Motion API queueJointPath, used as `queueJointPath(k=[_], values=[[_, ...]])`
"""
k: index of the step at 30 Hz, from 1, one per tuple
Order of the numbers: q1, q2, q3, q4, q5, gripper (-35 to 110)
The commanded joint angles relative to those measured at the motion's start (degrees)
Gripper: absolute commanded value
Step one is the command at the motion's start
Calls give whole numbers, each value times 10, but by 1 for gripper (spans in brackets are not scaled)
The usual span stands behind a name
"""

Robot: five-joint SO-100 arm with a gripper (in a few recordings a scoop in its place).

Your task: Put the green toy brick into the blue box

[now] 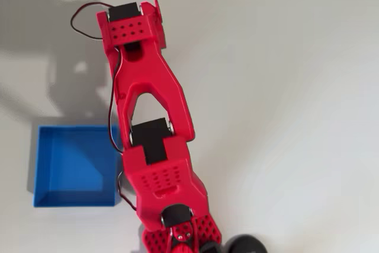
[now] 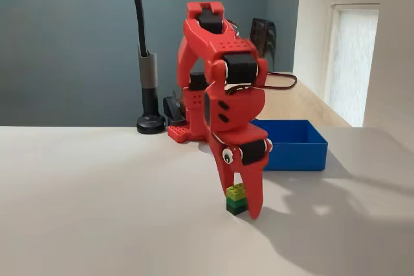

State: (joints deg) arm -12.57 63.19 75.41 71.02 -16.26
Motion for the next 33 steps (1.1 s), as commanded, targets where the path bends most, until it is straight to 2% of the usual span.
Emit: queueJointPath(k=[1,4,17,21,33], values=[[-11,12,-33,4,8,9],[-16,12,-34,4,18,0],[-8,23,5,8,26,0],[-4,31,-13,51,45,0],[-39,244,76,76,44,0]])
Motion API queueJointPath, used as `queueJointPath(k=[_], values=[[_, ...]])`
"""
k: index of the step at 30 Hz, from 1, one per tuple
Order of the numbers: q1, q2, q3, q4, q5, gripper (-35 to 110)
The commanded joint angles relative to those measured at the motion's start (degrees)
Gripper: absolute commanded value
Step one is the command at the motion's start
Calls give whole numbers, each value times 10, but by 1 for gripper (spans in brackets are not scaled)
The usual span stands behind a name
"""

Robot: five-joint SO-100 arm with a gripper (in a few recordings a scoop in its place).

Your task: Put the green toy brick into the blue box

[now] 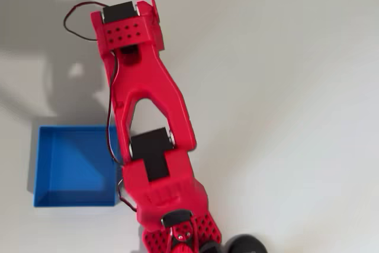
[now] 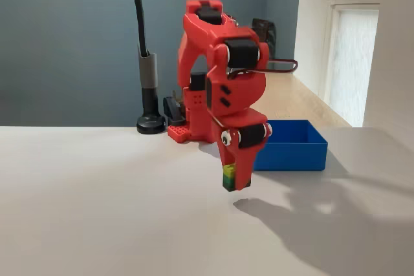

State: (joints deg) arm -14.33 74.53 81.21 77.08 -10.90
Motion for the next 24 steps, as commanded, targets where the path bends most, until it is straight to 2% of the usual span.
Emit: queueJointPath(k=[1,12,24], values=[[-25,148,28,18,-9,0],[-100,323,167,32,0,0],[-239,457,265,51,42,0]])
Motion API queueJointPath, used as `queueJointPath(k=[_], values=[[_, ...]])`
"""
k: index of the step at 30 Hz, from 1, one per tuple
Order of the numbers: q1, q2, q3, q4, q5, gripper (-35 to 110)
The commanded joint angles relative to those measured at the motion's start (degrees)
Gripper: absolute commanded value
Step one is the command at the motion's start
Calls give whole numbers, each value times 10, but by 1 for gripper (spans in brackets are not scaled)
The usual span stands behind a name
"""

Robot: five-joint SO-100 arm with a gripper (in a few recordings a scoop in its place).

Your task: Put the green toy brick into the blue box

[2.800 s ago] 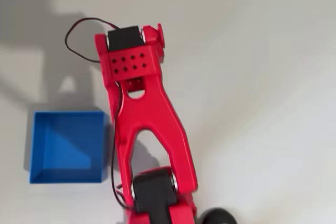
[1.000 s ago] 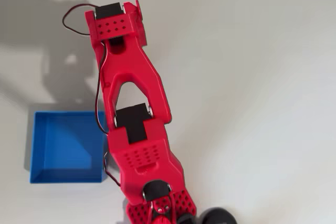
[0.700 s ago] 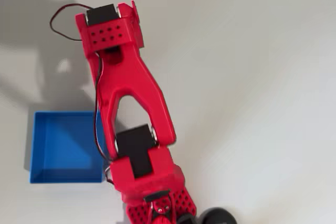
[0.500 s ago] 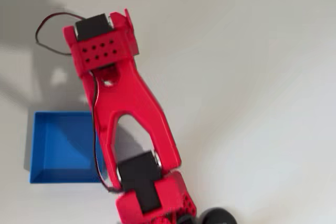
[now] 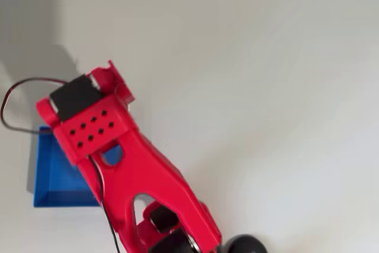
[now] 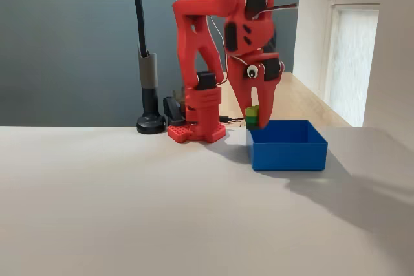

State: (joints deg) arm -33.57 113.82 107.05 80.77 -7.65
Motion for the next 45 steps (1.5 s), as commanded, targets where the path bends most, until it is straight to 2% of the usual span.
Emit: queueJointPath(k=[1,11,19,29,40,45], values=[[-62,67,9,18,18,0],[-191,67,13,37,129,0],[-251,63,13,0,153,0],[-263,49,96,-111,113,0],[-255,-57,36,-72,167,0],[-255,-61,10,-40,167,23]])
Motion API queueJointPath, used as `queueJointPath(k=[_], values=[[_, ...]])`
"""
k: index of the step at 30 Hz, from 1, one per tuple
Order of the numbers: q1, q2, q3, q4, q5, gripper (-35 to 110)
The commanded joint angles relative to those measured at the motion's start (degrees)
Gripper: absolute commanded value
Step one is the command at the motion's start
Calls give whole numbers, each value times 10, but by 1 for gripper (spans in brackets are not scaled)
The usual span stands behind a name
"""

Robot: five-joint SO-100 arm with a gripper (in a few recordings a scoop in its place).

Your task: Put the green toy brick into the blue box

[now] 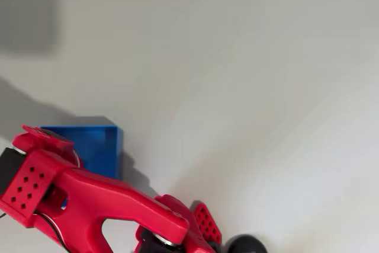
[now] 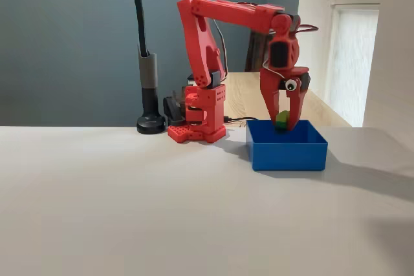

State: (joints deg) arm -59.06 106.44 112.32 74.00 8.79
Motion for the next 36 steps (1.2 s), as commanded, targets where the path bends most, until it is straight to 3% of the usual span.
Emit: queueJointPath(k=[1,9,18,23,31,36], values=[[0,12,-47,33,3,25],[3,13,-89,83,8,31],[72,16,-189,174,24,0],[178,17,-243,209,11,0],[436,13,-272,204,-54,0],[548,18,-226,134,-84,0]])
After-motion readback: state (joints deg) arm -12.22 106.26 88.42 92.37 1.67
